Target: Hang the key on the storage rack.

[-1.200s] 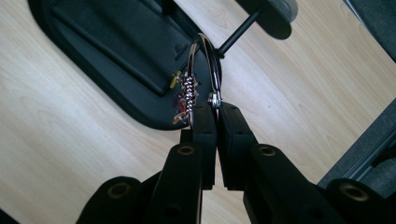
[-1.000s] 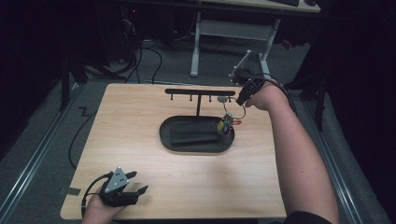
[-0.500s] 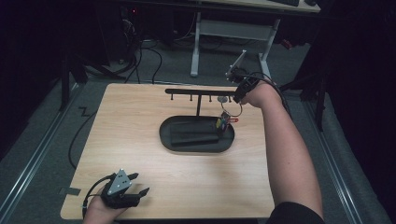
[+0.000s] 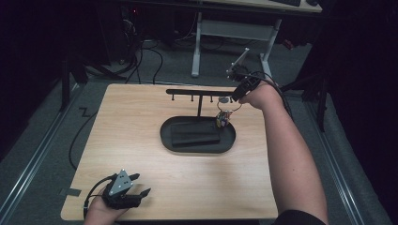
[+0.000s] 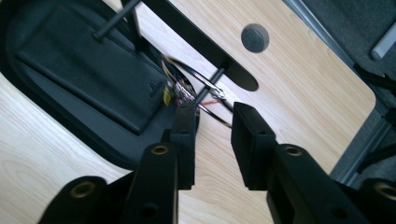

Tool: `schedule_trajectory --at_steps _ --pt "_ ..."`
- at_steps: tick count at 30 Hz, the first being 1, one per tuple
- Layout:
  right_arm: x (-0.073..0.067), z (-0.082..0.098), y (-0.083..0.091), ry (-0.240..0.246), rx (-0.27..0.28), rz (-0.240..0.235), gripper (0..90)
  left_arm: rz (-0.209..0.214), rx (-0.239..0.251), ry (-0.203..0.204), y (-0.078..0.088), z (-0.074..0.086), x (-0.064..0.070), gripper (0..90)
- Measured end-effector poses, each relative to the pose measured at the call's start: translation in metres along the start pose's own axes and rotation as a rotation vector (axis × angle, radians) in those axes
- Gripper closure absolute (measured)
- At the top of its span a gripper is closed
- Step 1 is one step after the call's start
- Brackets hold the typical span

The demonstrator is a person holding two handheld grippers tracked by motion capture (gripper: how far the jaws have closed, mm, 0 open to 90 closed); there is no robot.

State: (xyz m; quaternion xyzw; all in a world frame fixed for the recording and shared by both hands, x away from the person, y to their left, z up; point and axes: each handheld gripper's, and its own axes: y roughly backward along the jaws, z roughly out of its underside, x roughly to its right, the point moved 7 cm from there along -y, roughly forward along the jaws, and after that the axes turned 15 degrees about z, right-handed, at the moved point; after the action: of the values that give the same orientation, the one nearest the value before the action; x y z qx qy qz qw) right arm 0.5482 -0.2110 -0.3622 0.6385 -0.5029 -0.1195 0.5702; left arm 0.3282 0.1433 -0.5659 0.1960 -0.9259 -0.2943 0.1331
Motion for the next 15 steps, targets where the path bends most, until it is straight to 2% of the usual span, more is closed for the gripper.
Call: schedule_trajectory --at_steps 3,4,7,9,15 --pt "-0.005 0.000 0.004 -0.029 0.014 -0.004 67.0 0.000 -0.010 -0.001 0.000 0.000 0.000 32.5" --pt "-0.007 0.000 0.003 -0.021 0.026 -0.002 63.8 -0.002 -0.010 -0.001 0.000 0.000 0.000 32.4" --pt "-0.011 0.003 0.002 -0.041 0.031 0.001 54.1 -0.005 0.000 0.003 0.000 0.000 -0.001 32.4" --pt "-0.012 0.007 0.001 -0.080 0.031 0.004 47.6 -0.005 -0.001 0.004 -0.001 0.000 -0.001 32.4" --pt "-0.013 0.016 0.000 -0.133 0.056 0.010 28.6 -0.004 -0.014 0.005 -0.002 0.001 -0.002 32.4"
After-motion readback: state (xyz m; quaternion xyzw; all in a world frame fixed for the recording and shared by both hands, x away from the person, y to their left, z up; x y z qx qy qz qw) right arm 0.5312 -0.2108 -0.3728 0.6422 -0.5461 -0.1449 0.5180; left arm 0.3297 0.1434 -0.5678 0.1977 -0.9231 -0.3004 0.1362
